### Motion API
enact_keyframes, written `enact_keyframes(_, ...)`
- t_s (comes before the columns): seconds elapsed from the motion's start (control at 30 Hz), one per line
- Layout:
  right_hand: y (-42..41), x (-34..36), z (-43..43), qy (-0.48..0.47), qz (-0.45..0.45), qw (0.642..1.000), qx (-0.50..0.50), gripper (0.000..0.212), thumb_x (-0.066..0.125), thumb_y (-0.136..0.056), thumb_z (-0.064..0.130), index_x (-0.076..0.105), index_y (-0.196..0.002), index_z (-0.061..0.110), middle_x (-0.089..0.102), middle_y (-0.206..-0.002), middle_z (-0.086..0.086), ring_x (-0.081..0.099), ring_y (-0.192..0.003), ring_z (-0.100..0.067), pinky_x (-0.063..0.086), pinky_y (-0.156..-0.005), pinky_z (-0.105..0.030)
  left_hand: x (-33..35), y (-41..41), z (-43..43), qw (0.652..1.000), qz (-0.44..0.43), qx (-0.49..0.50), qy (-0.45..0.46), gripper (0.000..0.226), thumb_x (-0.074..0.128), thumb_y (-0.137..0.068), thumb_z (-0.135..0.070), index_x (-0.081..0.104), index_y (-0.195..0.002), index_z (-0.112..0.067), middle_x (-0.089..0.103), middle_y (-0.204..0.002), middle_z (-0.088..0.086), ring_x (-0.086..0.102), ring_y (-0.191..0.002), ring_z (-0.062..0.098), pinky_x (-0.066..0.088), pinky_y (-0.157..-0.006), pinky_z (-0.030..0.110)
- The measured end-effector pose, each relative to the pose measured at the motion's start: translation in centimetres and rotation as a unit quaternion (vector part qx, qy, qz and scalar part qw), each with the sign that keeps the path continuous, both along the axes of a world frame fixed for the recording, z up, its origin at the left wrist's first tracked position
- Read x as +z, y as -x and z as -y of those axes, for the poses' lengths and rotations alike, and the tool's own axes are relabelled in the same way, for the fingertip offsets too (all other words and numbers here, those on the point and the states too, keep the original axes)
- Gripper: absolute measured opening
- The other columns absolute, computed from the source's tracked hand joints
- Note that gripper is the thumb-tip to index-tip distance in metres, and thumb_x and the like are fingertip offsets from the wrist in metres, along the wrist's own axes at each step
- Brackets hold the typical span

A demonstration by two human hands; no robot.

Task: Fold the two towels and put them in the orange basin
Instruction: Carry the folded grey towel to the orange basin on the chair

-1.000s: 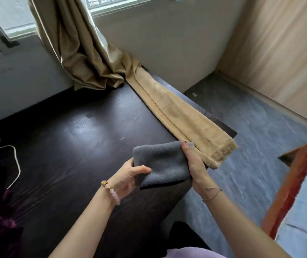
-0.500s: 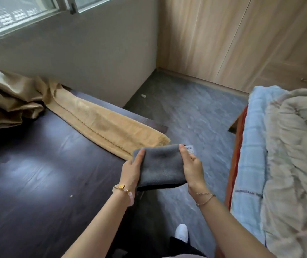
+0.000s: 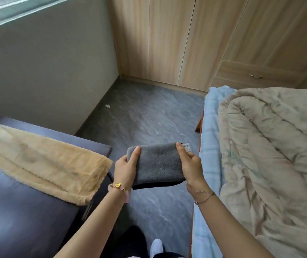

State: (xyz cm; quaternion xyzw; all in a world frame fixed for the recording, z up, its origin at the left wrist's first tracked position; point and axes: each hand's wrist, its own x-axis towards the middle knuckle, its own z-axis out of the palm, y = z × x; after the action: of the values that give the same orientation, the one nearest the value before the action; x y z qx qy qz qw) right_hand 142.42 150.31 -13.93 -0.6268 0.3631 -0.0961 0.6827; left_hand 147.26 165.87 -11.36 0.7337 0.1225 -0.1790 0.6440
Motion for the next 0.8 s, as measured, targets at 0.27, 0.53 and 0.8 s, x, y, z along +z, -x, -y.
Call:
enact_keyframes(0.27,-4.4,-0.5,5.8,0.005,0.001,0.998,-0.063,0.059,0.059,-0.062,0.069,0.053,-0.075,0.011,0.046,-0.074,-0.005,0.045,-0.071,-0.015,0.037,-0.067,-0.030,-0.4,-6.2,7.0,0.998,-0.027,-0.051,0.023,0.038,0.058,-0.087,-0.044,0.057,-0.078,-0.007,0.053,-0.070,0.003,0.050,-0.063,0.012,0.043,-0.053,0.019)
enact_keyframes(0.53,-15.4,-0.8,13.5,-0.021,0.000,0.995,-0.100,0.073,0.062,-0.082,0.053,0.054,-0.094,-0.018,0.055,-0.079,-0.006,0.053,-0.077,-0.017,0.043,-0.073,-0.032,-1.5,-18.5,14.5,0.992,-0.069,-0.105,0.029,0.038,0.058,-0.086,-0.046,0.063,-0.081,-0.009,0.062,-0.078,0.003,0.057,-0.070,0.013,0.045,-0.063,0.025)
enact_keyframes(0.8,-29.8,1.2,21.0,-0.031,-0.018,0.994,-0.104,0.031,0.058,-0.089,0.043,0.063,-0.074,0.017,0.066,-0.088,0.001,0.061,-0.090,-0.015,0.046,-0.090,-0.036,-0.4,-34.3,22.0,0.982,-0.088,-0.165,0.036,0.038,0.056,-0.086,-0.048,0.065,-0.095,-0.011,0.069,-0.098,0.006,0.063,-0.086,0.016,0.048,-0.072,0.026)
